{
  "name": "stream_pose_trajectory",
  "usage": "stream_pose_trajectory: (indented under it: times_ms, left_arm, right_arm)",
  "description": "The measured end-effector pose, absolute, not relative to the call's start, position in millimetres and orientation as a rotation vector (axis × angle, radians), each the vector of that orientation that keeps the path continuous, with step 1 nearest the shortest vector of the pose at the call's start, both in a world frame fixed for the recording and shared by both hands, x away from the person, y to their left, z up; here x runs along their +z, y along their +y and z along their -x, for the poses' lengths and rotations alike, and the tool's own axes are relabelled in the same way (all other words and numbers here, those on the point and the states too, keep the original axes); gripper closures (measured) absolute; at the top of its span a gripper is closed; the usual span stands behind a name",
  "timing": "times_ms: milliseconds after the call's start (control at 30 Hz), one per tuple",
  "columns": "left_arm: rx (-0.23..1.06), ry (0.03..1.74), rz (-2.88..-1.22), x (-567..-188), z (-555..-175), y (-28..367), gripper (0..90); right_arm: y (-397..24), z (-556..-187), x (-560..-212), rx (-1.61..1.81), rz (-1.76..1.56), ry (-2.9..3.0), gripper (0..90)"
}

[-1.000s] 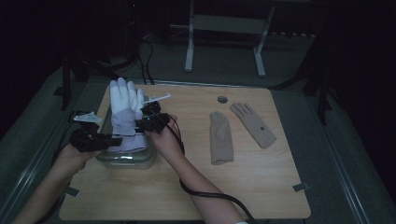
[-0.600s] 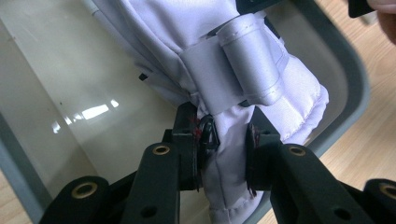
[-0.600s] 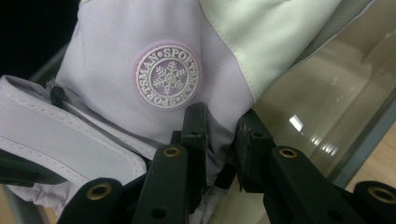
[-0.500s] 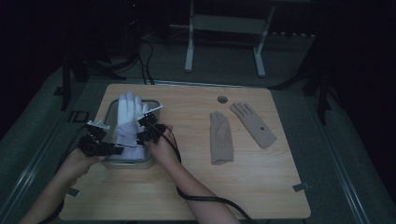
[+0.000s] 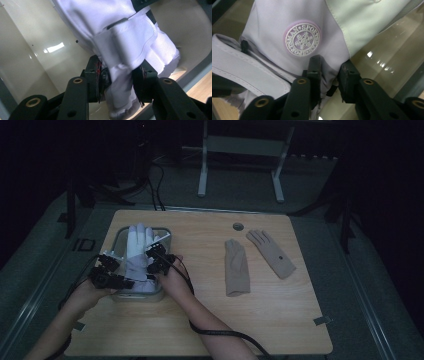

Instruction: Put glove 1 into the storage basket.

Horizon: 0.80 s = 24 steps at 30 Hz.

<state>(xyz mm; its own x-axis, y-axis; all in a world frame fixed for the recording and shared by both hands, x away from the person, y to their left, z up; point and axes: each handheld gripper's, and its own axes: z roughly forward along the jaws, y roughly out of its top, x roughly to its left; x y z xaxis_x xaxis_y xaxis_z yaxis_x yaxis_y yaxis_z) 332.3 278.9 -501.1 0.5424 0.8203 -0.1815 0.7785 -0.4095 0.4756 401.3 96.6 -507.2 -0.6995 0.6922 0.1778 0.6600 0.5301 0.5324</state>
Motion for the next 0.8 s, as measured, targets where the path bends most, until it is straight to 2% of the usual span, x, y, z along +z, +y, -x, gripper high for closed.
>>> stream_pose_trajectory:
  times_ms: [133, 200, 333, 500, 600, 800]
  left_arm:
    - [0.128, 1.298, -2.27, -501.2, -330.9, 277.2, 57.9]
    - [0.141, 1.296, -2.274, -501.1, -330.0, 276.4, 56.1]
    - [0.141, 1.308, -2.237, -500.4, -329.6, 279.1, 54.4]
    - [0.183, 1.31, -2.23, -498.5, -323.5, 278.1, 51.2]
    - [0.232, 1.318, -2.19, -492.5, -316.8, 281.7, 47.7]
    - [0.278, 1.271, -2.056, -472.3, -301.0, 286.6, 43.4]
  right_arm:
    - [91.3, -402.3, -500.0, 0.925, -1.174, 2.727, 62.2]
    - [88.5, -400.9, -494.6, 0.927, -1.145, 2.722, 51.8]
    - [77.8, -402.2, -486.1, 1.014, -1.123, 2.73, 44.2]
    - [68.7, -401.6, -478.4, 1.059, -1.096, 2.715, 40.2]
    - [59.1, -401.3, -471.8, 1.081, -1.043, 2.687, 27.6]
    - [43.0, -400.9, -465.9, 1.1, -1.001, 2.69, 18.5]
